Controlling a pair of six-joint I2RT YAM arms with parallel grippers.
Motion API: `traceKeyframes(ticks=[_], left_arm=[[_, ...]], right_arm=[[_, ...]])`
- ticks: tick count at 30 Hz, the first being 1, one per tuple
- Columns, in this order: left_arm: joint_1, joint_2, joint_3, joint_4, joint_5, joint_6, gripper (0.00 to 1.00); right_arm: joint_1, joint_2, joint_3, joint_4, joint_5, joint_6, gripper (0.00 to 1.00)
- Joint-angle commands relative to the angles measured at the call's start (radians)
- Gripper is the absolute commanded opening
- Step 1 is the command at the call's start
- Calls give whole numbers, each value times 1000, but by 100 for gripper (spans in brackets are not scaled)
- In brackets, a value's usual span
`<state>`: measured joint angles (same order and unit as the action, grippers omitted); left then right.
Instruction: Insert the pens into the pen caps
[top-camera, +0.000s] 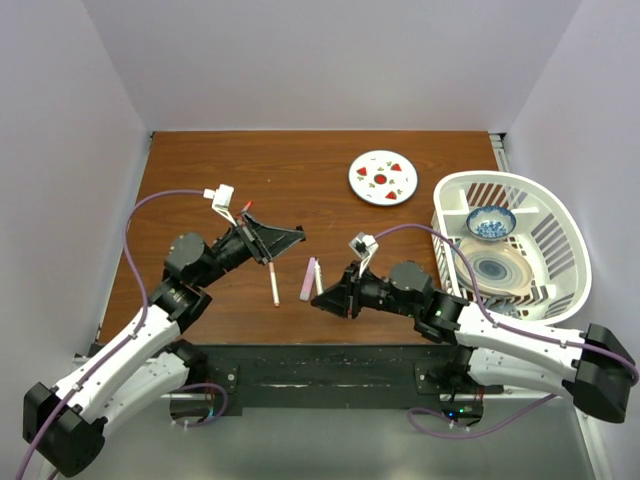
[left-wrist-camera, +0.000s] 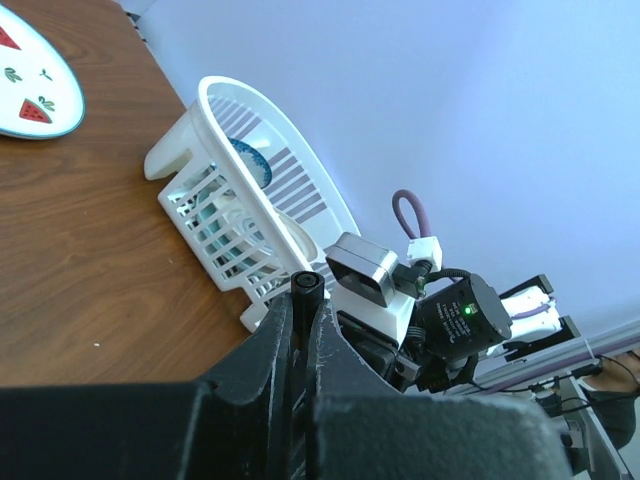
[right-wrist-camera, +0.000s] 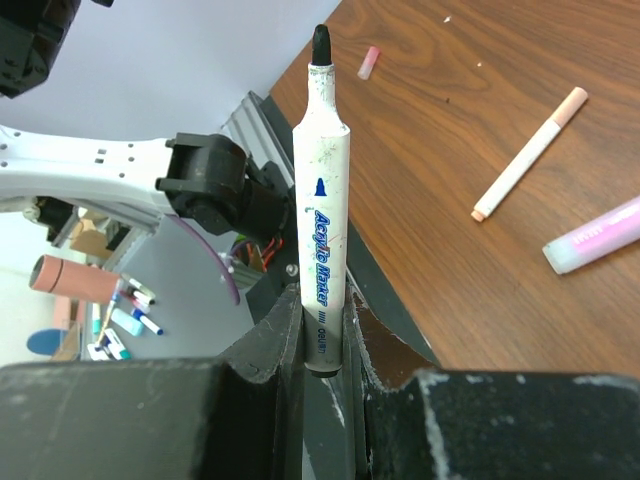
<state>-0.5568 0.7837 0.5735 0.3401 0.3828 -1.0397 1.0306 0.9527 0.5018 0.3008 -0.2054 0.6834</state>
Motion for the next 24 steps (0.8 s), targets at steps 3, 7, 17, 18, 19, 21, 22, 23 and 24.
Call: traceKeyframes(ticks=[3, 7, 17, 18, 19, 21, 22, 23, 24], left_arm=[[-2, 9, -34, 79, 51, -11, 0], [-2, 19, -63, 100, 61, -14, 0], [-8, 35, -101, 145, 91, -54, 0], [-9, 32, -103, 143, 90, -54, 0], [-9, 29, -103, 142, 87, -57, 0], [-9, 25, -103, 139, 80, -62, 0], [-9, 22, -101, 137, 74, -63, 0], [-9, 20, -100, 135, 71, -65, 0], [-9, 17, -97, 132, 68, -65, 0]], right_arm=[[14, 24, 46, 101, -11, 27, 0], [17, 27, 60, 87, -9, 25, 0], [23, 63, 64, 103, -3, 34, 0], [25, 69, 64, 103, -3, 36, 0], [25, 70, 66, 103, -5, 38, 0], [28, 73, 66, 104, -6, 38, 0], [29, 80, 66, 107, -8, 39, 0], [32, 81, 67, 107, -8, 41, 0], [34, 83, 67, 107, -8, 42, 0]])
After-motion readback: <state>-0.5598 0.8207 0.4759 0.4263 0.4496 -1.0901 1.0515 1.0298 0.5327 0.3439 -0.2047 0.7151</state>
